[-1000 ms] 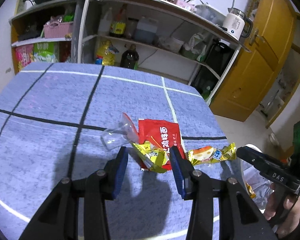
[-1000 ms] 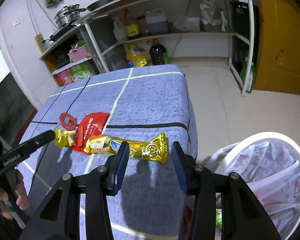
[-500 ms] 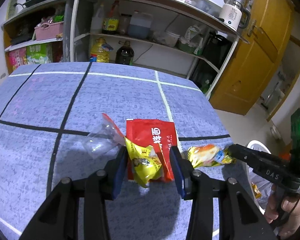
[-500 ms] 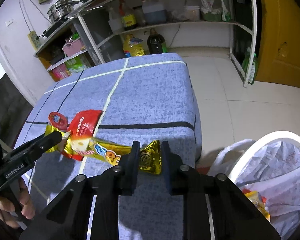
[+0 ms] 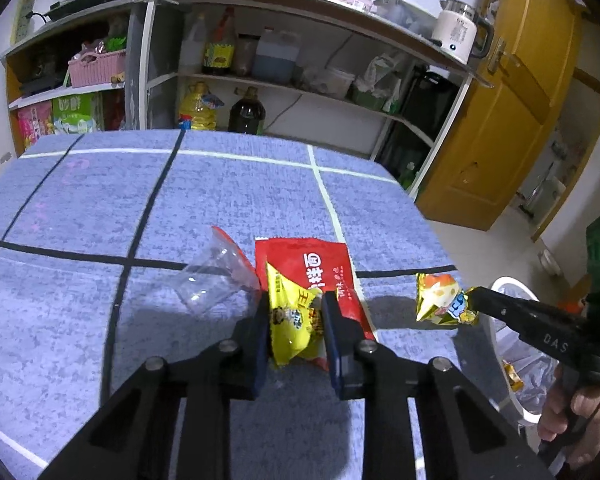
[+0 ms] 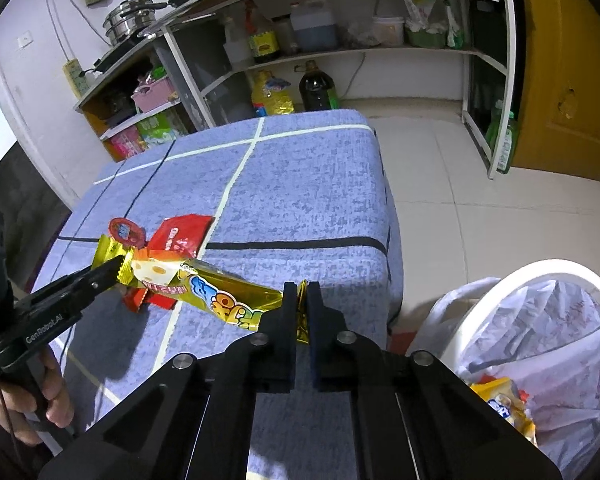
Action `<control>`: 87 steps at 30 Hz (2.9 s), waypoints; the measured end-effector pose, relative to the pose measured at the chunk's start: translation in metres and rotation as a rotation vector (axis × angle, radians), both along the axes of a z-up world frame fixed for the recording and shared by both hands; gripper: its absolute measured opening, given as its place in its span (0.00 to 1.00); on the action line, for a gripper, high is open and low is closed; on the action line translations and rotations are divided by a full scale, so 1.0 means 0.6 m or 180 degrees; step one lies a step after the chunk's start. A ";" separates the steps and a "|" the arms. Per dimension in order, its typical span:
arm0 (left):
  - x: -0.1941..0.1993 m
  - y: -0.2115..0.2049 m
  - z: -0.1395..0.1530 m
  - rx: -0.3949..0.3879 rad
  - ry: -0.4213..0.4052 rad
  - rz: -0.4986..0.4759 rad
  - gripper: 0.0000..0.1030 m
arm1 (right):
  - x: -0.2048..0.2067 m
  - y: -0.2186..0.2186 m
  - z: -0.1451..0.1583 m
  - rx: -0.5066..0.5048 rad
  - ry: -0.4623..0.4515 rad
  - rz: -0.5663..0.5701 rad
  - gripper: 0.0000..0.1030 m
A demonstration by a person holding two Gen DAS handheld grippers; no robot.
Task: Collect trash
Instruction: 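Grasp the yellow snack wrapper with the left tool while the right tool grasps the long yellow candy wrapper, then carry both yellow wrappers over the bin and open both tools, then grasp the clear plastic cup with the left tool while the right tool moves toward the red packet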
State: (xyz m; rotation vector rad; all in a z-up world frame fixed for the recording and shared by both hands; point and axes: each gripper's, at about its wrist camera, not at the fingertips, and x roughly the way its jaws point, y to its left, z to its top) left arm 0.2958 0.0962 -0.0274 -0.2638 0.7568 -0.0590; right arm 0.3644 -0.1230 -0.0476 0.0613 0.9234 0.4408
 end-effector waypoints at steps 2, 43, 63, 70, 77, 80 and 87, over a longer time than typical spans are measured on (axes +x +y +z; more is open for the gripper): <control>-0.011 0.006 0.010 -0.0038 -0.0053 0.0008 0.24 | -0.004 -0.005 0.007 0.0023 -0.0025 -0.0012 0.04; -0.012 -0.422 0.018 -0.0163 0.0094 -0.1503 0.27 | -0.125 -0.406 -0.011 -0.0207 0.0073 -0.1234 0.06; -0.040 -0.367 0.048 -0.0144 -0.0055 -0.1341 0.37 | -0.150 -0.368 0.047 0.0055 -0.0255 -0.1003 0.23; -0.073 -0.309 0.073 -0.0103 -0.0204 -0.1174 0.37 | -0.170 -0.314 0.080 0.0120 -0.0440 -0.0728 0.23; -0.097 -0.233 0.077 -0.0062 -0.0261 -0.0932 0.37 | -0.177 -0.249 0.096 0.0173 -0.0490 -0.0458 0.23; -0.105 -0.196 0.075 -0.0051 -0.0261 -0.0807 0.37 | -0.176 -0.218 0.101 0.0220 -0.0497 -0.0345 0.23; -0.120 -0.101 0.068 0.0038 -0.0242 -0.0477 0.38 | -0.168 -0.129 0.107 0.0298 -0.0466 -0.0054 0.23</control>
